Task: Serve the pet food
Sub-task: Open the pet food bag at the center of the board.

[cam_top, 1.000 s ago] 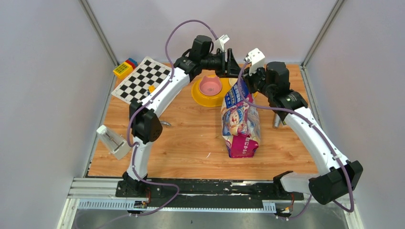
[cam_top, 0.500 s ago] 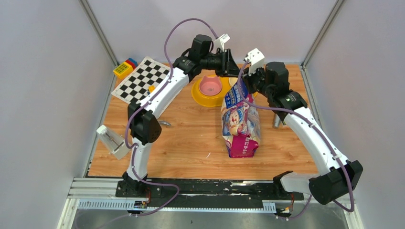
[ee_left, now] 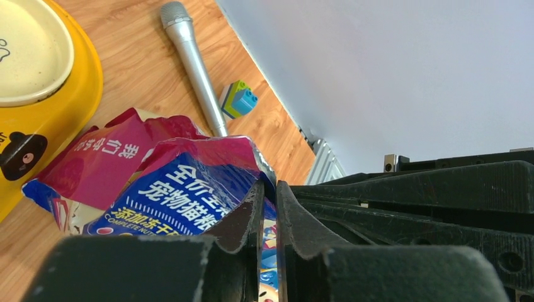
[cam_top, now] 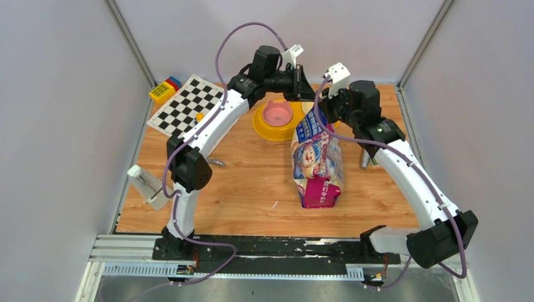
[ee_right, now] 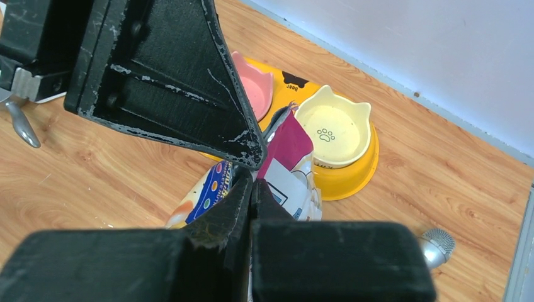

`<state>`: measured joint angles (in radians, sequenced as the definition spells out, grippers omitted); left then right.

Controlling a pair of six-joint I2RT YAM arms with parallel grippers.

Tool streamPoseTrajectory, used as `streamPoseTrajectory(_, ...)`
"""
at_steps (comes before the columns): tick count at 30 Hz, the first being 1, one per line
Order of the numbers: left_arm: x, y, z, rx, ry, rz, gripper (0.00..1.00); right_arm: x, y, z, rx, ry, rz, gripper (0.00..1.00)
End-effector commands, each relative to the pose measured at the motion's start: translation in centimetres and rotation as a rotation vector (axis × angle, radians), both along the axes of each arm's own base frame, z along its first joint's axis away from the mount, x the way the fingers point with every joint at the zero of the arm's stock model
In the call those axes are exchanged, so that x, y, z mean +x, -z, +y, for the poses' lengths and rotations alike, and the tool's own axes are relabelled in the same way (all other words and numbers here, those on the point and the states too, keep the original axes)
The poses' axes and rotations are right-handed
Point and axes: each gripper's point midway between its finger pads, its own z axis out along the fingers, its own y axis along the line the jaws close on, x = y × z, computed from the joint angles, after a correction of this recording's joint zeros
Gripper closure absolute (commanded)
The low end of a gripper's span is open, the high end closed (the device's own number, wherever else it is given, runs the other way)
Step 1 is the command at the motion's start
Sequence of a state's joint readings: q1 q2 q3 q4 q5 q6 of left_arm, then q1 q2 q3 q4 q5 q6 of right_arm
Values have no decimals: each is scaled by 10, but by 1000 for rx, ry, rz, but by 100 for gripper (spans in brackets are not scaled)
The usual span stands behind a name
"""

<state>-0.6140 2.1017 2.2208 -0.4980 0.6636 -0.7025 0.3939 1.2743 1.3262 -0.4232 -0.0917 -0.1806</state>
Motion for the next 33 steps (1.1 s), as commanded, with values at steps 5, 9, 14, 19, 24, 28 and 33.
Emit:
streamPoseTrajectory(5, 12, 1, 24, 79, -84, -37, 90, 10, -53, -28, 54, 155, -111, 100)
streamPoseTrajectory(9, 14, 4, 27, 95, -98, -43, 97, 12, -56, -31, 64, 175, -106, 100)
streamPoseTrajectory(14, 16, 7, 29, 113, -116, -43, 100, 11, -52, -26, 61, 148, -82, 100)
streamPoseTrajectory(19, 16, 0, 26, 90, -107, -52, 93, 11, -38, -16, 54, 108, -42, 100)
streamPoseTrajectory(24, 7, -26, 15, -18, -39, -50, 51, 4, -30, -6, 70, 50, -10, 100)
streamPoseTrajectory(28, 9, -38, 11, -56, -29, -73, 38, 3, -28, -5, 64, 45, -5, 100)
streamPoseTrajectory(33, 12, -38, 5, -80, -17, -62, 34, 5, -24, -7, 41, 60, -7, 100)
